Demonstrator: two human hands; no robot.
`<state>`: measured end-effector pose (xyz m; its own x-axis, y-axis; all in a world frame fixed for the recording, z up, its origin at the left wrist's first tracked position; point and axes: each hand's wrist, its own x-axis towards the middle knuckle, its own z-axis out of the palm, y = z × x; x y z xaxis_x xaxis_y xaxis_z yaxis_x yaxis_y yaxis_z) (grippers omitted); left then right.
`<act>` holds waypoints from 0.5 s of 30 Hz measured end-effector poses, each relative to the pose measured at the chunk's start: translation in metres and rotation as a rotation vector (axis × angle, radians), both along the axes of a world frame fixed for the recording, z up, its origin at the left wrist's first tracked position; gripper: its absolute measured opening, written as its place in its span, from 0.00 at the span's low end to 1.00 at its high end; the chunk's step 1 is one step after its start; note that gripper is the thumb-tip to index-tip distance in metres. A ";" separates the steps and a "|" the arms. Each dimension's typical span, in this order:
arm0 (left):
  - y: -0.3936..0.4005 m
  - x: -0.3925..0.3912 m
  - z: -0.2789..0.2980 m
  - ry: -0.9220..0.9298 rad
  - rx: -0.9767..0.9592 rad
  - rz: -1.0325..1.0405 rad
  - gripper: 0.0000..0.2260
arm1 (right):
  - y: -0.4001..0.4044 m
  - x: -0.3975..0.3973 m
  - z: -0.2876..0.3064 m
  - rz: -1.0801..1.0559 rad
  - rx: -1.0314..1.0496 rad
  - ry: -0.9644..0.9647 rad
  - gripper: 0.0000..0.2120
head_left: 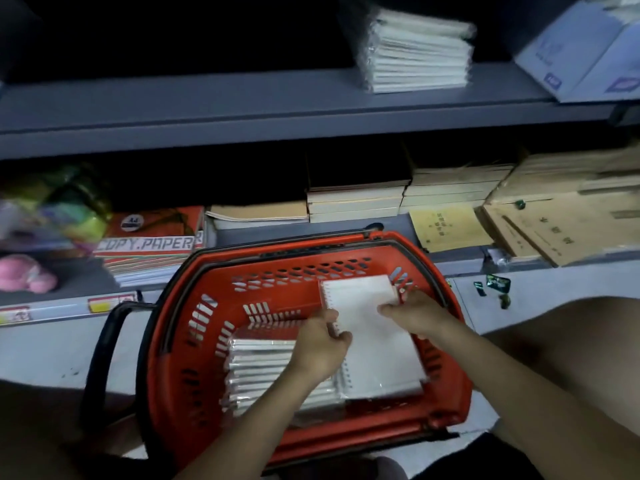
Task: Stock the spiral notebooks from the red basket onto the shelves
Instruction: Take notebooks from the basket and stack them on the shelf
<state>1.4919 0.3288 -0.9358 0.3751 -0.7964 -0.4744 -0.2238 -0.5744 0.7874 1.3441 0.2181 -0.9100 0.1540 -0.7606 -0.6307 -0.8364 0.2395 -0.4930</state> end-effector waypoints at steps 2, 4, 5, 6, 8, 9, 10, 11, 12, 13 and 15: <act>0.002 -0.007 -0.001 -0.100 -0.032 -0.005 0.16 | 0.004 -0.001 -0.005 -0.059 0.031 -0.004 0.09; 0.002 -0.012 0.002 -0.140 -0.035 -0.012 0.18 | 0.008 0.000 -0.010 -0.134 0.077 -0.014 0.07; 0.001 -0.014 0.002 -0.159 -0.031 -0.022 0.19 | 0.010 0.000 -0.011 -0.145 0.102 0.001 0.09; 0.001 -0.016 0.003 -0.182 -0.029 -0.038 0.21 | 0.012 0.000 -0.013 -0.140 0.111 0.026 0.12; 0.001 -0.017 0.003 -0.207 -0.021 -0.057 0.23 | 0.014 0.001 -0.015 -0.131 0.095 0.078 0.16; 0.001 -0.015 0.003 -0.200 -0.010 -0.057 0.23 | 0.015 0.001 -0.015 -0.136 0.097 0.092 0.16; 0.000 -0.012 0.002 -0.187 0.014 -0.053 0.22 | 0.015 0.002 -0.015 -0.142 0.102 0.099 0.17; -0.001 -0.009 0.000 -0.166 0.041 -0.054 0.22 | 0.015 0.002 -0.014 -0.146 0.109 0.112 0.16; -0.001 -0.006 -0.003 -0.143 0.072 -0.062 0.23 | 0.015 0.002 -0.012 -0.142 0.113 0.127 0.15; -0.001 -0.004 -0.006 -0.122 0.090 -0.067 0.24 | 0.016 0.002 -0.011 -0.131 0.119 0.146 0.15; 0.000 -0.002 -0.006 -0.079 0.079 -0.041 0.26 | 0.018 0.000 -0.009 -0.114 0.122 0.172 0.14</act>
